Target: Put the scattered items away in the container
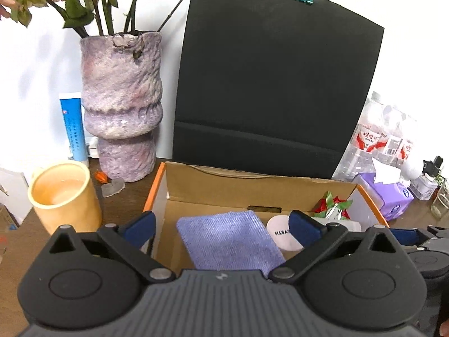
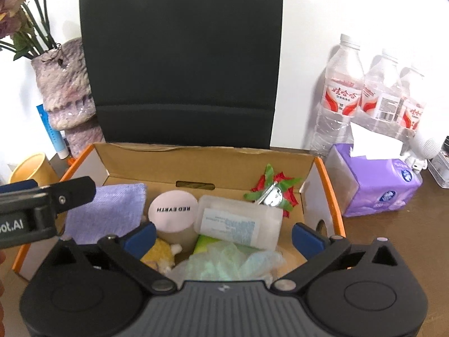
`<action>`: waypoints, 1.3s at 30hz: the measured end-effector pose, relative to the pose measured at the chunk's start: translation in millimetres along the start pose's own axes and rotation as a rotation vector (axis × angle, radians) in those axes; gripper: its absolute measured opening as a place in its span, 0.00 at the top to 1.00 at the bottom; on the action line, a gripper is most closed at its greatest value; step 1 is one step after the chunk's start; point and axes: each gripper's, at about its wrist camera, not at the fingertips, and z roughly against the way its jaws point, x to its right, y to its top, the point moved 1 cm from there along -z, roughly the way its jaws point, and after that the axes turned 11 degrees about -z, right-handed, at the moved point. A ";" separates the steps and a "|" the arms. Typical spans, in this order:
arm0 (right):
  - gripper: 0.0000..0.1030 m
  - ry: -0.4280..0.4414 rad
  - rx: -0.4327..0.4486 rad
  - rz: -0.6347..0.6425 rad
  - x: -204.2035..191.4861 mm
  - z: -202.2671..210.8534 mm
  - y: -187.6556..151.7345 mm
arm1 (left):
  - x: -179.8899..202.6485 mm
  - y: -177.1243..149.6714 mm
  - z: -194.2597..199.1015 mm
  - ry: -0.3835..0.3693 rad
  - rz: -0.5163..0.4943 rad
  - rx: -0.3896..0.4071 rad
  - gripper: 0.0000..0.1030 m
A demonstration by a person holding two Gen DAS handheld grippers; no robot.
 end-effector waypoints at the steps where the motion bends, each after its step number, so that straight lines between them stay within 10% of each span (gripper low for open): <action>1: 0.00 -0.002 0.000 -0.002 0.1 3.0 -1.5 | 0.4 -0.5 4.1 0.006 -0.004 -0.001 0.00; 39: 0.00 -0.028 0.073 0.026 0.4 204.1 -76.5 | 33.4 -69.9 192.4 0.100 -0.081 -0.024 0.00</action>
